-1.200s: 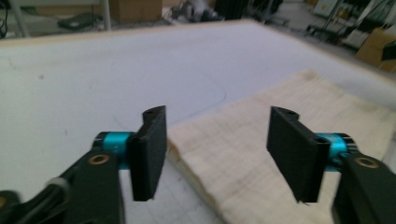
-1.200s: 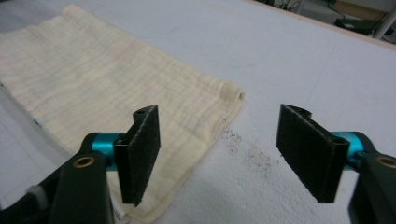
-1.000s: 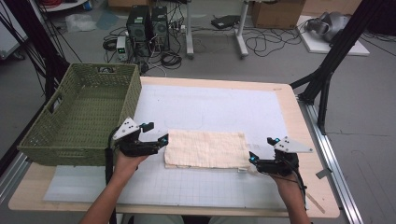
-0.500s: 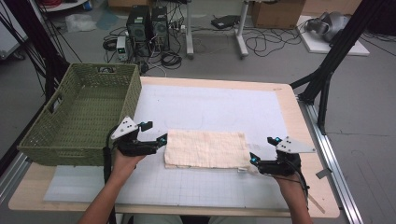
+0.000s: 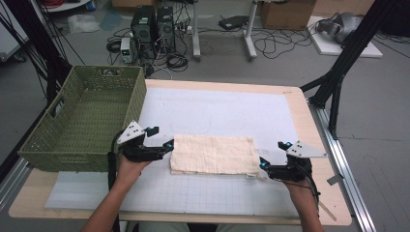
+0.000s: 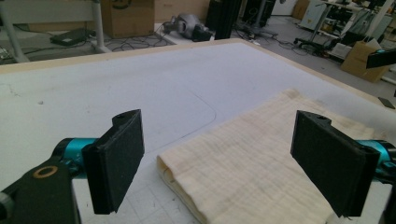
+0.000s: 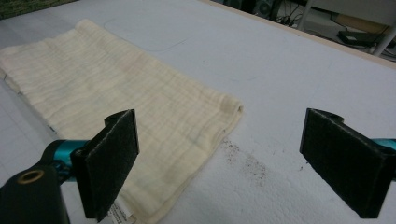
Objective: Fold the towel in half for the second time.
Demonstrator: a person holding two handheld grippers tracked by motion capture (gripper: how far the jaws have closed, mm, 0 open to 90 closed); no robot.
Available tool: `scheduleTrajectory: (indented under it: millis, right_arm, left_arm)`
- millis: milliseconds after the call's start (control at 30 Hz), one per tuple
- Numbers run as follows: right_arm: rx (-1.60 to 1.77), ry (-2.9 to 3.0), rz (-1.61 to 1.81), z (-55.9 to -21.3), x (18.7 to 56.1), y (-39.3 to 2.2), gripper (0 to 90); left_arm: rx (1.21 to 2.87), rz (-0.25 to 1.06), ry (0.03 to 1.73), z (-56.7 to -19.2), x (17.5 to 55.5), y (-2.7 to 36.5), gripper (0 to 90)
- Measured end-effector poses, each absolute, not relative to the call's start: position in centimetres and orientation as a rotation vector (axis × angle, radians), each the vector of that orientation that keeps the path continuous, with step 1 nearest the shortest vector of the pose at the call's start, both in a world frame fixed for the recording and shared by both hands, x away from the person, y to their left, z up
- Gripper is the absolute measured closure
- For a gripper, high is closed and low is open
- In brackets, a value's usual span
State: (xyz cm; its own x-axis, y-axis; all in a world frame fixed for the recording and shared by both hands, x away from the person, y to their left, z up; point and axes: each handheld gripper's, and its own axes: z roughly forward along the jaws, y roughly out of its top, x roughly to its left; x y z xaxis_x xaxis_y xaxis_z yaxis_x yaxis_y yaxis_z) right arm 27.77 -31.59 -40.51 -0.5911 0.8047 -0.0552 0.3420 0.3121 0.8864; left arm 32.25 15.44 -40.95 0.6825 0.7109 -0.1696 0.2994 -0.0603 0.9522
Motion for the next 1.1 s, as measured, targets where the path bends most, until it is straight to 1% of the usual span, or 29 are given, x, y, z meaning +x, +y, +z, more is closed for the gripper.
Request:
scheduleTrajectory:
  millis: [300, 500, 600, 767, 867, 933, 1100]
  right_arm:
    - [1.019, 2.094, 1.225, -40.8, 27.9, -31.5, 11.0]
    - [1.039, 2.098, 1.221, -40.9, 27.8, -31.9, 11.0]
    - [1.046, 2.088, 1.225, -40.8, 27.7, -32.1, 11.0]
    - [1.057, 2.087, 1.222, -40.8, 27.8, -32.1, 11.0]
    - [1.058, 2.086, 1.219, -40.9, 27.9, -32.1, 11.0]
    - [1.058, 2.093, 1.218, -40.9, 27.9, -32.1, 11.0]
    - [1.058, 2.097, 1.218, -41.0, 28.0, -32.1, 11.0]
  left_arm:
    - [1.67, 0.388, 0.847, -41.2, 32.5, 15.2, 18.4]
    - [1.677, 0.373, 0.893, -41.1, 33.6, 14.8, 18.5]
    - [1.697, 0.371, 0.918, -41.1, 34.5, 14.7, 22.2]
    - [1.711, 0.349, 0.963, -40.8, 36.6, 14.0, 25.3]
    - [1.76, 0.347, 0.964, -40.9, 37.6, 13.3, 29.1]
    - [1.77, 0.352, 0.964, -41.4, 38.0, 12.9, 31.2]
    - [1.888, 0.34, 0.997, -43.1, 38.8, 12.2, 34.1]
